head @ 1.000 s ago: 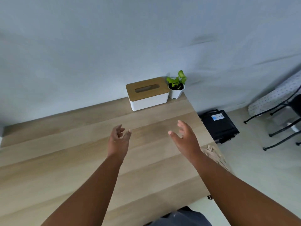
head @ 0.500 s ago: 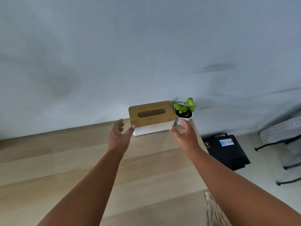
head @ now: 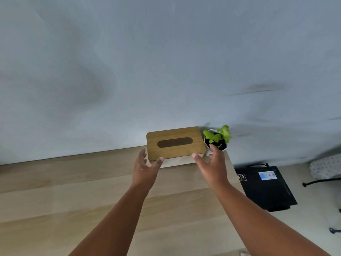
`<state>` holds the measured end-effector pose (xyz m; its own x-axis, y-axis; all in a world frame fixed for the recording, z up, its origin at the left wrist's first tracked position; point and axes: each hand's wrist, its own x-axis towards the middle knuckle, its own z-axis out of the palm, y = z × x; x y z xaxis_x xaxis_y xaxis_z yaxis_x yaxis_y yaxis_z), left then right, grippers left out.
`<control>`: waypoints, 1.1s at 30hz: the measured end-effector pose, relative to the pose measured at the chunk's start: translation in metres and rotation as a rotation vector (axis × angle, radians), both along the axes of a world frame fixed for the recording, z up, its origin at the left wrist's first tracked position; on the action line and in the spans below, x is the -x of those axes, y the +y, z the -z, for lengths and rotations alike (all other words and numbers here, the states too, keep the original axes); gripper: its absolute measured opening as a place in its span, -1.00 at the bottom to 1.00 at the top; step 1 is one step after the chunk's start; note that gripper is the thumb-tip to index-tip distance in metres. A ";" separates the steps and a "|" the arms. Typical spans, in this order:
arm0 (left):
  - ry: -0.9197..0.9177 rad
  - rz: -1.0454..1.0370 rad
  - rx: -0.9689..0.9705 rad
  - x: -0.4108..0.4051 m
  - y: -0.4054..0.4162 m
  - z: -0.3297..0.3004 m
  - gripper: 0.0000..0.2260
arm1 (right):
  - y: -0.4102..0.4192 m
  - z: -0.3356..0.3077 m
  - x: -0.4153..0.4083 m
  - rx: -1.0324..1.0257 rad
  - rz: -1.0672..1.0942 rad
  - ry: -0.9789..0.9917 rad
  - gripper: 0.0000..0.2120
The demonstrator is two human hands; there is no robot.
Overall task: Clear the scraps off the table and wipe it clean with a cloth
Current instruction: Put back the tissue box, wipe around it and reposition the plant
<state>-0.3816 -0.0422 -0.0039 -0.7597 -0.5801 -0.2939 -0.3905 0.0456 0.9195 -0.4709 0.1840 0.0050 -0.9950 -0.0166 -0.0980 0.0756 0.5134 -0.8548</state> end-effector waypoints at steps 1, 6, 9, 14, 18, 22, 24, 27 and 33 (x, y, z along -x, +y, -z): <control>0.007 0.003 -0.004 0.001 -0.001 0.001 -0.27 | -0.002 0.000 0.001 0.000 -0.005 0.014 -0.26; 0.033 0.005 -0.014 0.008 0.000 0.001 -0.47 | -0.015 0.002 0.002 -0.003 -0.002 0.015 -0.29; 0.041 0.005 -0.018 0.010 0.002 0.001 -0.53 | -0.019 0.003 0.005 -0.015 0.019 -0.019 -0.32; 0.028 0.011 0.037 0.008 0.000 -0.001 -0.52 | -0.023 0.000 0.003 -0.016 0.027 -0.012 -0.30; 0.059 0.010 0.076 0.000 -0.005 -0.010 -0.49 | -0.027 -0.005 -0.006 0.032 0.037 0.023 -0.31; 0.064 -0.028 0.100 -0.017 -0.016 -0.023 -0.47 | -0.041 -0.013 -0.021 0.074 0.031 0.034 -0.32; 0.075 -0.047 0.094 -0.027 -0.025 -0.028 -0.46 | -0.052 -0.017 -0.029 0.085 0.021 0.050 -0.35; 0.101 -0.074 0.053 -0.044 -0.039 -0.032 -0.48 | -0.068 -0.019 -0.041 0.101 -0.004 0.064 -0.35; 0.106 -0.122 0.009 -0.093 -0.080 -0.031 -0.40 | -0.114 -0.015 -0.081 0.083 -0.067 0.070 -0.33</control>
